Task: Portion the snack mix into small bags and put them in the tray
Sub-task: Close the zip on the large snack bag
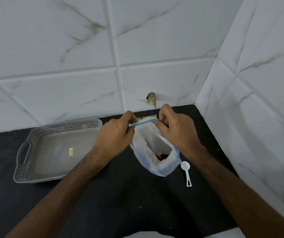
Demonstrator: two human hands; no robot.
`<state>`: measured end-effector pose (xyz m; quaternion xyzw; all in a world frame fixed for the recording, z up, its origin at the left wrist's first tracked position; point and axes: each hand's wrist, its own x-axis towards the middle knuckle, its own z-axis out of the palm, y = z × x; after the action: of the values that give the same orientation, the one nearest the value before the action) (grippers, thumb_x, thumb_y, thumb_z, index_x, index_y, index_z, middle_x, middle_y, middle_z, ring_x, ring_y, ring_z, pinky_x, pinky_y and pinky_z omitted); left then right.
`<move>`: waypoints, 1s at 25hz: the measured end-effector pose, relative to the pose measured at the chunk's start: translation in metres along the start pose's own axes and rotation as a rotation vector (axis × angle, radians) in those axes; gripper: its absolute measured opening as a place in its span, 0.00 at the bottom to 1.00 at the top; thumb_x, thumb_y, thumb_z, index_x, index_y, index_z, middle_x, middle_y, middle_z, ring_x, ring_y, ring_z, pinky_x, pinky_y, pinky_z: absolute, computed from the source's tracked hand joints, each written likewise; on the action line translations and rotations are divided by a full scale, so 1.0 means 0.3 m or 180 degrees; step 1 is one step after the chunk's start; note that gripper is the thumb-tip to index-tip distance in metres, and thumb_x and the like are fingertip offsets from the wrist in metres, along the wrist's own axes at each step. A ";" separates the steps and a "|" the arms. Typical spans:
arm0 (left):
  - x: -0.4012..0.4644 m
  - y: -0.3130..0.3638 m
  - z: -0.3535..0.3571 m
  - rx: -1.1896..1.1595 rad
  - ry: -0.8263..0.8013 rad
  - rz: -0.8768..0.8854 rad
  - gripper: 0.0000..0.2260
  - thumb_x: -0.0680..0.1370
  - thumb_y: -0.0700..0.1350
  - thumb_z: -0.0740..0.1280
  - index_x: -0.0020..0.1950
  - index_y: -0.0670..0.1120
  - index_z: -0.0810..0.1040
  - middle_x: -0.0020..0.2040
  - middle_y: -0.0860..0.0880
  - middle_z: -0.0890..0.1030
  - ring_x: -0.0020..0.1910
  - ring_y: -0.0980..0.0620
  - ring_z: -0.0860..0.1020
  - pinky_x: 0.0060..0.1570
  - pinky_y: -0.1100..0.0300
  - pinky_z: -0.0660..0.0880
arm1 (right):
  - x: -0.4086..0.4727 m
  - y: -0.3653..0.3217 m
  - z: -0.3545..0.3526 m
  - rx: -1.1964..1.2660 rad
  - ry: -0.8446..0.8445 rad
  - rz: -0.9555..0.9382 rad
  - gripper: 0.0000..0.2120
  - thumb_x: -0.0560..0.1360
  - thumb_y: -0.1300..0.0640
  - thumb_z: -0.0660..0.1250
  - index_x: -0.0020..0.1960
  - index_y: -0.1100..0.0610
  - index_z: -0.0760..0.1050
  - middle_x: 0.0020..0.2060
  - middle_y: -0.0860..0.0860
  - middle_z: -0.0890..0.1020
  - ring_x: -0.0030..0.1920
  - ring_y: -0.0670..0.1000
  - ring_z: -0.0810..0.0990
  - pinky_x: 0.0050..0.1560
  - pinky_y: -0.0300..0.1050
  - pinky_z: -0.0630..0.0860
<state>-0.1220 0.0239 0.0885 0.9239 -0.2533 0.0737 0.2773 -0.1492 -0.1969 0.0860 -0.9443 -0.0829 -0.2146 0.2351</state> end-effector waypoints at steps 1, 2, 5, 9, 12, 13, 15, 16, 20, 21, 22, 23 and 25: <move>0.000 0.001 -0.002 0.0031 0.0007 0.0012 0.07 0.79 0.45 0.59 0.55 0.52 0.72 0.34 0.53 0.81 0.26 0.51 0.78 0.31 0.48 0.77 | -0.006 -0.002 0.006 -0.0174 -0.0054 -0.0030 0.13 0.79 0.45 0.67 0.48 0.52 0.68 0.27 0.42 0.71 0.26 0.45 0.72 0.30 0.48 0.76; 0.002 0.004 -0.004 -0.0117 0.0065 -0.0054 0.08 0.78 0.44 0.58 0.55 0.51 0.72 0.34 0.53 0.82 0.26 0.51 0.78 0.31 0.49 0.78 | -0.011 0.006 0.014 -0.0128 -0.0246 0.0047 0.13 0.80 0.44 0.65 0.50 0.53 0.68 0.27 0.41 0.72 0.26 0.45 0.72 0.31 0.48 0.77; 0.012 0.006 -0.010 -0.0938 0.0397 -0.0585 0.10 0.78 0.36 0.61 0.53 0.50 0.74 0.33 0.50 0.83 0.25 0.50 0.79 0.29 0.51 0.78 | -0.019 0.032 0.019 0.0858 -0.1108 0.0695 0.07 0.81 0.50 0.64 0.52 0.50 0.66 0.36 0.41 0.81 0.33 0.44 0.79 0.38 0.52 0.81; 0.007 0.025 0.004 -0.2726 0.0170 -0.1331 0.09 0.80 0.36 0.68 0.57 0.47 0.74 0.41 0.42 0.84 0.34 0.48 0.81 0.29 0.54 0.77 | -0.026 0.045 0.005 0.0972 -0.1100 0.1146 0.05 0.82 0.58 0.60 0.52 0.49 0.66 0.42 0.49 0.81 0.39 0.44 0.80 0.39 0.44 0.79; -0.061 0.029 0.071 -0.3539 -0.0412 -0.1641 0.19 0.77 0.44 0.73 0.64 0.46 0.71 0.50 0.42 0.84 0.44 0.49 0.83 0.36 0.56 0.81 | -0.022 0.041 0.039 0.1987 -0.0471 0.1951 0.06 0.81 0.61 0.62 0.50 0.49 0.70 0.42 0.50 0.81 0.38 0.42 0.78 0.36 0.36 0.71; -0.084 0.013 0.094 -0.3719 -0.0534 -0.1656 0.22 0.76 0.45 0.75 0.66 0.46 0.71 0.53 0.42 0.84 0.47 0.48 0.84 0.42 0.54 0.82 | -0.021 0.040 0.052 0.2478 -0.0324 0.2276 0.07 0.81 0.62 0.62 0.50 0.50 0.71 0.45 0.52 0.81 0.40 0.45 0.79 0.38 0.39 0.73; -0.115 -0.032 0.127 -0.3742 -0.0846 -0.1525 0.22 0.75 0.45 0.76 0.66 0.44 0.74 0.56 0.41 0.84 0.51 0.46 0.84 0.48 0.50 0.81 | -0.018 0.040 0.059 0.3390 -0.0174 0.2921 0.06 0.81 0.63 0.62 0.55 0.54 0.74 0.47 0.54 0.81 0.42 0.49 0.81 0.38 0.44 0.78; -0.122 -0.050 0.133 -0.3485 -0.1056 -0.1370 0.19 0.75 0.44 0.76 0.63 0.43 0.77 0.54 0.41 0.85 0.51 0.46 0.84 0.47 0.50 0.81 | -0.017 0.041 0.057 0.3750 -0.0135 0.3140 0.07 0.81 0.64 0.63 0.58 0.57 0.74 0.47 0.54 0.82 0.42 0.49 0.82 0.37 0.44 0.80; -0.105 -0.033 0.143 -0.3108 -0.0574 -0.1484 0.07 0.75 0.35 0.74 0.51 0.38 0.79 0.46 0.34 0.83 0.38 0.42 0.83 0.30 0.52 0.82 | -0.047 0.053 0.054 0.4465 -0.0381 0.3121 0.12 0.78 0.64 0.68 0.61 0.62 0.74 0.48 0.58 0.84 0.41 0.51 0.85 0.39 0.46 0.83; -0.089 -0.023 0.143 -0.3198 -0.0192 -0.1698 0.06 0.75 0.34 0.74 0.48 0.39 0.77 0.44 0.33 0.81 0.35 0.42 0.82 0.26 0.53 0.81 | -0.060 0.064 0.052 0.4559 -0.0484 0.3031 0.15 0.77 0.65 0.70 0.62 0.62 0.74 0.49 0.58 0.84 0.43 0.52 0.85 0.42 0.47 0.83; -0.071 -0.021 0.142 -0.3230 0.0207 -0.1898 0.07 0.76 0.34 0.73 0.46 0.40 0.75 0.42 0.34 0.79 0.31 0.45 0.81 0.23 0.54 0.79 | -0.074 0.077 0.048 0.4619 -0.0681 0.2904 0.17 0.76 0.66 0.70 0.64 0.63 0.74 0.50 0.58 0.84 0.45 0.52 0.85 0.45 0.48 0.82; -0.055 -0.024 0.138 -0.3206 0.0569 -0.2046 0.09 0.77 0.35 0.73 0.44 0.41 0.73 0.40 0.37 0.78 0.28 0.48 0.80 0.21 0.55 0.78 | -0.088 0.088 0.040 0.4613 -0.1018 0.2737 0.18 0.75 0.67 0.71 0.64 0.63 0.74 0.51 0.57 0.84 0.47 0.52 0.85 0.48 0.48 0.82; -0.026 -0.034 0.119 -0.3110 0.1091 -0.2135 0.09 0.78 0.35 0.71 0.45 0.41 0.71 0.39 0.42 0.76 0.26 0.51 0.78 0.20 0.57 0.76 | -0.111 0.101 0.022 0.4158 -0.1803 0.2302 0.15 0.74 0.67 0.72 0.60 0.61 0.77 0.49 0.55 0.84 0.48 0.51 0.84 0.48 0.45 0.83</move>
<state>-0.1238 0.0149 0.0516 0.6945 0.0948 0.0053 0.7132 -0.1688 -0.2222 0.0536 -0.6026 0.0630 0.2150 0.7659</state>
